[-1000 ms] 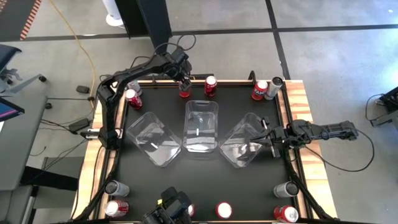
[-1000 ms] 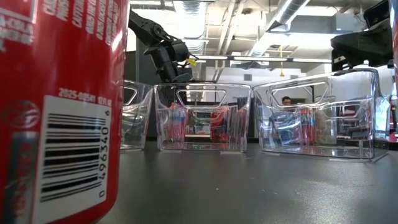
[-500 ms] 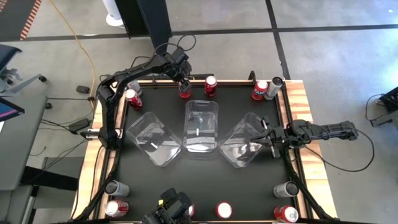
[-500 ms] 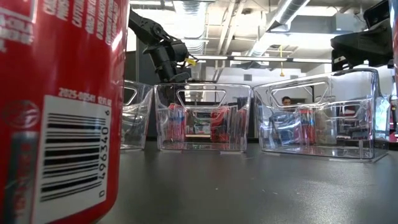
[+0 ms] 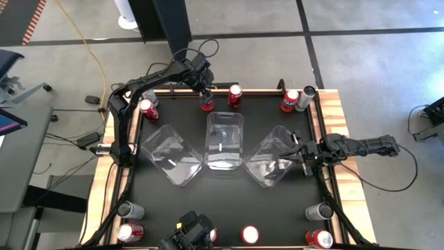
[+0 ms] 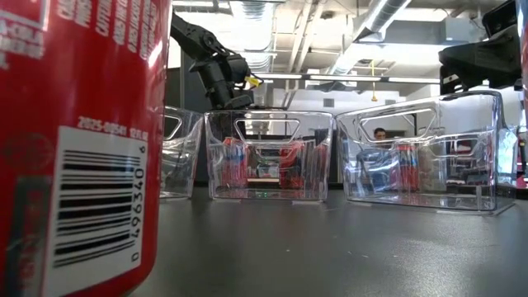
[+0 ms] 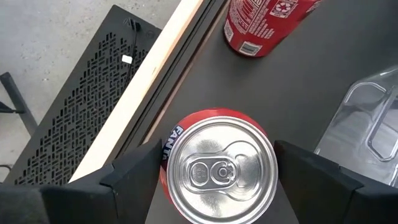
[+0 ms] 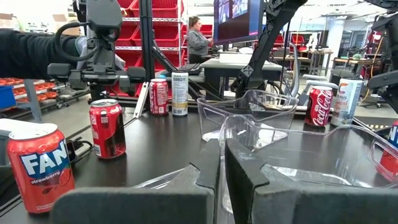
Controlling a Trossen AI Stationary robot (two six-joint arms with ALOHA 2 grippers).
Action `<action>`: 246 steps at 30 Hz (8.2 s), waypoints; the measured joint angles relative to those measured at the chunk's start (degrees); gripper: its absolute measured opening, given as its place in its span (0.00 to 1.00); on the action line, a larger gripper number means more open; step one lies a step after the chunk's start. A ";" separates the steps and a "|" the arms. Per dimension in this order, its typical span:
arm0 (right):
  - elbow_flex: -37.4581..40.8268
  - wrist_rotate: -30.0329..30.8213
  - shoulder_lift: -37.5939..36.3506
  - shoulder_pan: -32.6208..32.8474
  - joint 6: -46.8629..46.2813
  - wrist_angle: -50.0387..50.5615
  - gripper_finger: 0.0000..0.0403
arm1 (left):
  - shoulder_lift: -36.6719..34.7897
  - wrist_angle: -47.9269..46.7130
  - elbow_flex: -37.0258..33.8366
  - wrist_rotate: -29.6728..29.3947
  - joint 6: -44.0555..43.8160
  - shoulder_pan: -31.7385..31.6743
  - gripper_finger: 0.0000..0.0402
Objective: Sort soda cans
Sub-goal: Put the top center orange soda can into the center transparent bin
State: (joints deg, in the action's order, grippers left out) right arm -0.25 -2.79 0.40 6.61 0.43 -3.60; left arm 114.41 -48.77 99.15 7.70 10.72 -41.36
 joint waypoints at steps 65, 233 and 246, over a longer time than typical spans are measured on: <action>-0.01 0.01 0.00 0.02 -0.57 0.63 0.11 | 0.22 4.59 -6.12 0.13 -5.92 0.96 0.92; -0.02 0.02 -0.04 -0.02 -0.78 1.04 0.11 | -9.17 14.75 -17.53 1.34 -5.84 17.75 0.74; -0.01 0.02 -0.04 -0.01 -0.87 1.16 0.11 | -7.10 14.91 -17.40 -0.43 -5.42 17.51 0.74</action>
State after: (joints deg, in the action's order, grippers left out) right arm -0.26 -2.76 0.36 6.60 -0.45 -2.44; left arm 107.31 -33.86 81.76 7.28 5.30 -23.86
